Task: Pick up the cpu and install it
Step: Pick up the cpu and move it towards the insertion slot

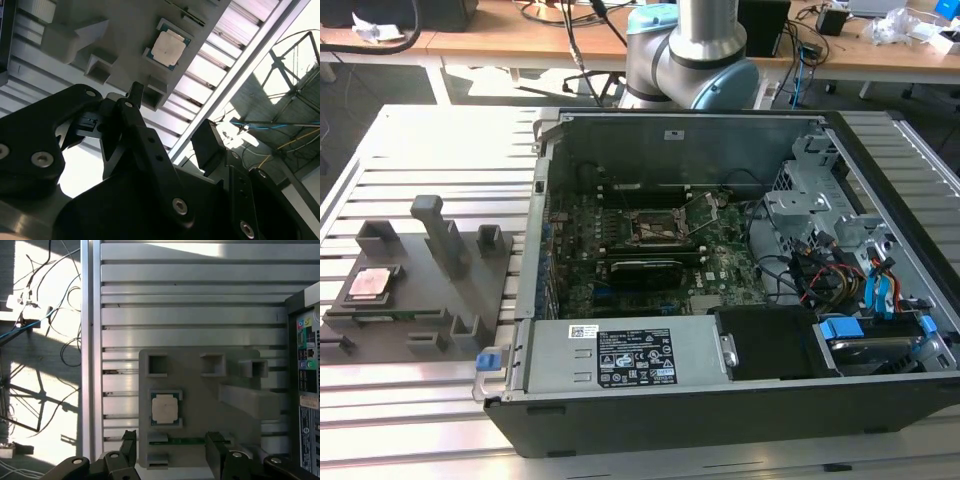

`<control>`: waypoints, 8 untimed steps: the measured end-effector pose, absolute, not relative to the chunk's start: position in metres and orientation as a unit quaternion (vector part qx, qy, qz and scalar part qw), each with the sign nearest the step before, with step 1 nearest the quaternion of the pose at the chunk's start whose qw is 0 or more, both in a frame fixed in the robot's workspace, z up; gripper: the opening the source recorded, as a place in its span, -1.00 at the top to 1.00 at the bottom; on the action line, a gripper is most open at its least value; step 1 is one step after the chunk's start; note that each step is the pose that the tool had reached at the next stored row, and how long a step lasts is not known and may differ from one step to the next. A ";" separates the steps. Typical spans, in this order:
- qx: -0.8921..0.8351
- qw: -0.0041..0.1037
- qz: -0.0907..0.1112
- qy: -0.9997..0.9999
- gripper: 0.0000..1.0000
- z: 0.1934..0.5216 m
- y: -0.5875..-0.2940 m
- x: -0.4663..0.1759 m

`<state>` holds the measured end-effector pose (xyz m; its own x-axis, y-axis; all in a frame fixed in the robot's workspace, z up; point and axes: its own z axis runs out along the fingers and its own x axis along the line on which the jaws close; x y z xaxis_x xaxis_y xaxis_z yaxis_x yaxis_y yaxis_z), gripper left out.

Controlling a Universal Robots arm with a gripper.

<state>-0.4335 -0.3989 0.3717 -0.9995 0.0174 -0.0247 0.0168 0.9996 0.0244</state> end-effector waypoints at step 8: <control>0.009 0.012 0.012 1.000 -0.32 0.365 -0.399 -0.434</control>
<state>-0.4335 -0.3989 0.3647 -0.9995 0.0174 -0.0246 0.0168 0.9996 0.0244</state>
